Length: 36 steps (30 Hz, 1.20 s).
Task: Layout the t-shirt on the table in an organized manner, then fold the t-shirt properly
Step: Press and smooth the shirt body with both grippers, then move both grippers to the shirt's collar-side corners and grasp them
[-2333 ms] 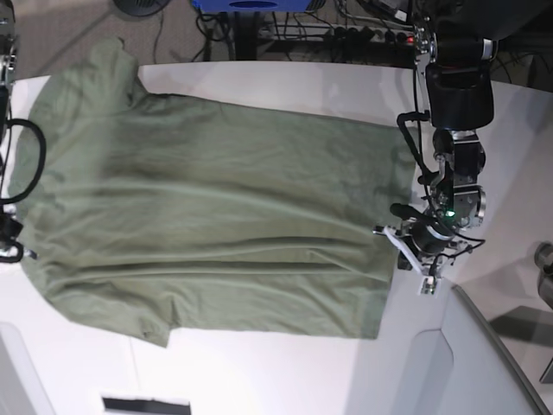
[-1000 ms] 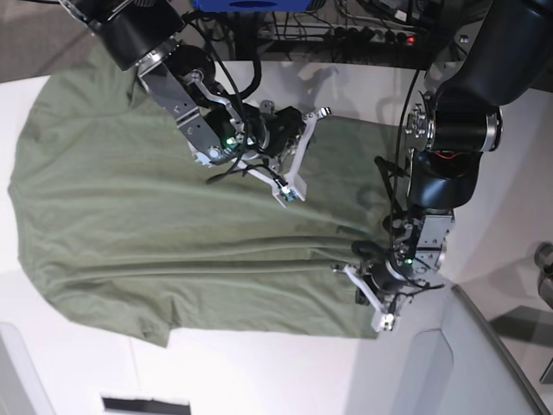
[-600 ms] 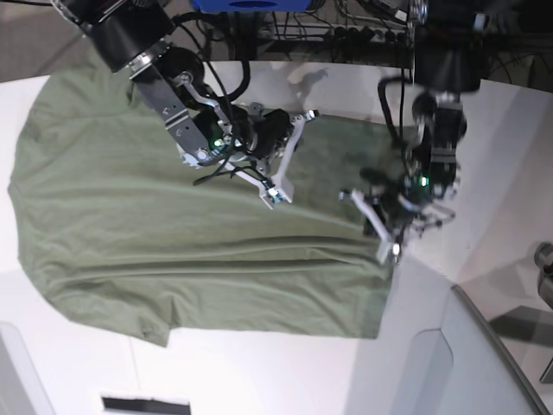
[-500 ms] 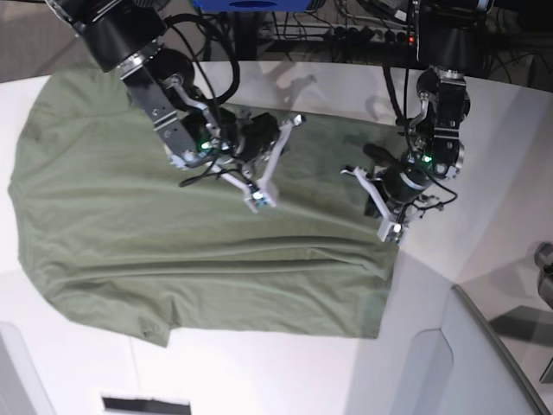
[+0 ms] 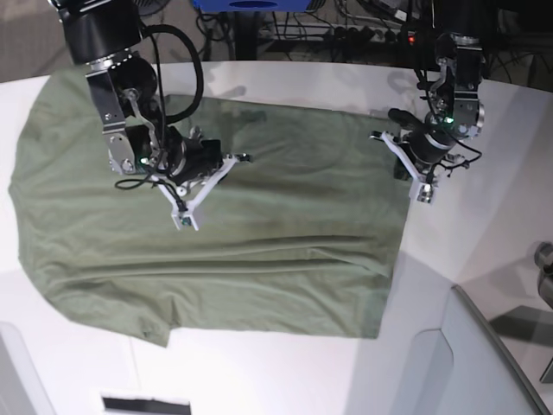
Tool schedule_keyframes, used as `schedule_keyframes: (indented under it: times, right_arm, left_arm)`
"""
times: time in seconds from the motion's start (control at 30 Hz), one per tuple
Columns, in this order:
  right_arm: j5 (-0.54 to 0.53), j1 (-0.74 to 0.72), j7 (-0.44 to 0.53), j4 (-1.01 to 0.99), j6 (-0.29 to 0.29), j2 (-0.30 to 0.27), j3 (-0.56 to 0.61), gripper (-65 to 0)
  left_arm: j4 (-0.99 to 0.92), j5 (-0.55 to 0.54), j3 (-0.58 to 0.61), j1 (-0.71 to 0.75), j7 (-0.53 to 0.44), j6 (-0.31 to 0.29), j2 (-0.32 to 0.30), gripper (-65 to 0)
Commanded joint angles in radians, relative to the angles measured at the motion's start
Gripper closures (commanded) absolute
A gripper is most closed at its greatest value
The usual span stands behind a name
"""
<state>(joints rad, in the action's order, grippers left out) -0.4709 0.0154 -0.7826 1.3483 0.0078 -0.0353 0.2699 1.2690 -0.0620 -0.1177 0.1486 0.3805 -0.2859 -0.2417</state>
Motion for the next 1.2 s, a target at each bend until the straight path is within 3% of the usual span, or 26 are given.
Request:
schedule_keyframes:
  times: [0.0, 0.47, 0.67, 0.83, 1.0, 1.17]
  right_arm:
    - [-0.015, -0.01, 0.012, 0.03, 0.007, -0.012, -0.002, 0.0]
    - [-0.016, -0.004, 0.015, 0.061, 0.001, -0.054, -0.013, 0.0]
    - [-0.013, -0.002, 0.015, 0.058, 0.001, -0.054, -0.194, 0.0]
    - [-0.013, -0.053, 0.013, -0.005, 0.001, -0.13, -0.3, 0.0]
    - [-0.013, -0.062, 0.01, -0.096, 0.001, -0.205, -0.304, 0.0]
    - [-0.013, 0.074, 0.009, 0.11, -0.029, -0.219, -0.306, 0.0]
  left_arm:
    - [0.011, 0.001, -0.003, 0.018, 0.021, 0.004, -0.011, 0.0]
    - [0.119, 0.001, -0.098, 0.135, 0.022, 0.004, -0.031, 0.0]
    - [0.142, -0.008, -0.127, 0.138, 0.022, 0.004, -0.025, 0.0]
    - [0.192, -0.006, -0.116, 0.096, 0.027, 0.004, -0.021, 0.0]
    - [0.192, 0.003, -0.115, 0.041, 0.068, 0.004, 0.003, 0.0]
    - [0.225, -0.005, -0.115, 0.081, 0.114, 0.003, 0.008, 0.0]
